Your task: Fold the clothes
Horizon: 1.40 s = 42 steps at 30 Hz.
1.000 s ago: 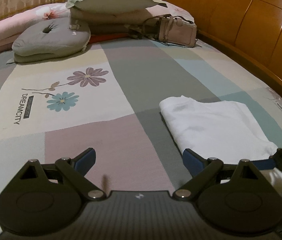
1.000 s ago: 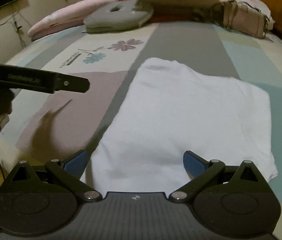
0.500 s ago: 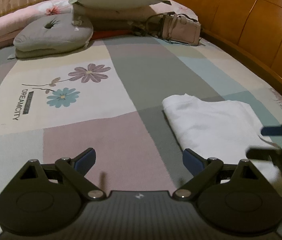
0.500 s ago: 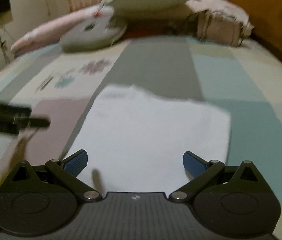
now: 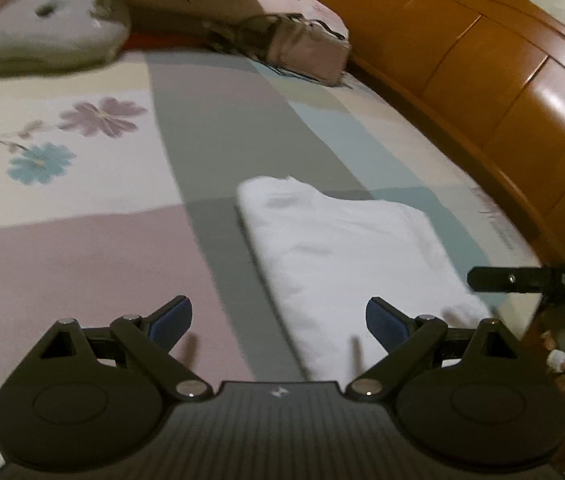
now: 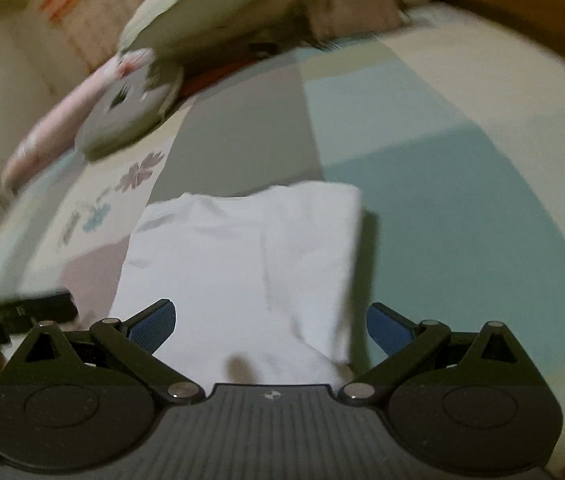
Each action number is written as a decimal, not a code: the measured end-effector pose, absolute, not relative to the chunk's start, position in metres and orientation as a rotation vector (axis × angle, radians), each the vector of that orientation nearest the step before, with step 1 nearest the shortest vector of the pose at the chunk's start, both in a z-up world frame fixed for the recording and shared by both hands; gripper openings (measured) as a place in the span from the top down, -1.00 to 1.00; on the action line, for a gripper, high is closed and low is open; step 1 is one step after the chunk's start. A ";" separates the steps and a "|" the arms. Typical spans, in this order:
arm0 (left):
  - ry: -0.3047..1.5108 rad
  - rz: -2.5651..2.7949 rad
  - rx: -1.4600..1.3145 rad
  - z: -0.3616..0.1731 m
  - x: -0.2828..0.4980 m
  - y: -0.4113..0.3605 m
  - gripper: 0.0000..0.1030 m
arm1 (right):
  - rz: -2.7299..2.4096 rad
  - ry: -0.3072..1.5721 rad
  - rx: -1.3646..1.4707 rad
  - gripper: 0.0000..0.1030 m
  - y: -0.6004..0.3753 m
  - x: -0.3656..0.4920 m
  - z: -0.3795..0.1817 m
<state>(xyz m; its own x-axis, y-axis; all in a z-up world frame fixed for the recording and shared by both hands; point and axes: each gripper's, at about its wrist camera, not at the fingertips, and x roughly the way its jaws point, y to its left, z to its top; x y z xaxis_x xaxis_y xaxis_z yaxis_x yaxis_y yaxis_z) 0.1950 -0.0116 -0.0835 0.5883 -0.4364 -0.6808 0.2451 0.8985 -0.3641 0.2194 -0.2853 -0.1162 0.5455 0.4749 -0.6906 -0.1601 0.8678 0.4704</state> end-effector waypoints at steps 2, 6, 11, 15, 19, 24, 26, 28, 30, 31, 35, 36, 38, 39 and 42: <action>0.890 -0.426 -0.284 -0.089 0.199 -0.015 -0.82 | 0.414 0.969 0.482 -1.00 -0.304 0.224 -0.124; 0.993 -0.472 -0.438 -0.107 0.210 -0.015 -0.82 | 0.504 1.052 0.637 -1.00 -0.325 0.239 -0.142; 1.032 -0.494 -0.496 -0.117 0.219 -0.022 -0.83 | 0.576 1.096 0.749 -1.00 -0.334 0.253 -0.158; 1.033 -0.541 -0.505 -0.119 0.234 -0.031 -0.94 | 0.599 1.070 0.782 -1.00 -0.331 0.258 -0.162; 1.045 -0.551 -0.528 -0.119 0.251 -0.041 -0.94 | 0.616 1.056 0.786 -1.00 -0.325 0.265 -0.163; 1.108 -0.607 -0.576 -0.121 0.242 -0.039 -0.94 | 0.651 1.084 0.765 -1.00 -0.324 0.254 -0.162; 1.131 -0.647 -0.621 -0.127 0.236 -0.030 -0.94 | 0.676 1.109 0.754 -1.00 -0.324 0.245 -0.161; 1.132 -0.668 -0.674 -0.131 0.236 -0.022 -0.94 | 0.682 1.121 0.758 -1.00 -0.325 0.242 -0.161; 1.137 -0.672 -0.711 -0.134 0.243 -0.021 -0.94 | 0.676 1.124 0.767 -1.00 -0.323 0.247 -0.162; 1.134 -0.683 -0.708 -0.135 0.249 -0.024 -0.94 | 0.667 1.123 0.770 -1.00 -0.322 0.252 -0.161; 1.129 -0.705 -0.700 -0.135 0.268 -0.035 -0.94 | 0.666 1.111 0.757 -1.00 -0.312 0.269 -0.162; 1.130 -0.710 -0.697 -0.135 0.271 -0.037 -0.94 | 0.673 1.108 0.763 -1.00 -0.314 0.268 -0.162; 1.131 -0.721 -0.703 -0.135 0.271 -0.036 -0.94 | 0.687 1.102 0.775 -1.00 -0.317 0.266 -0.164; 1.134 -0.731 -0.715 -0.136 0.267 -0.032 -0.94 | 0.694 1.099 0.781 -1.00 -0.319 0.265 -0.164; 1.141 -0.776 -0.751 -0.139 0.253 -0.016 -0.94 | 0.729 1.094 0.787 -1.00 -0.323 0.256 -0.164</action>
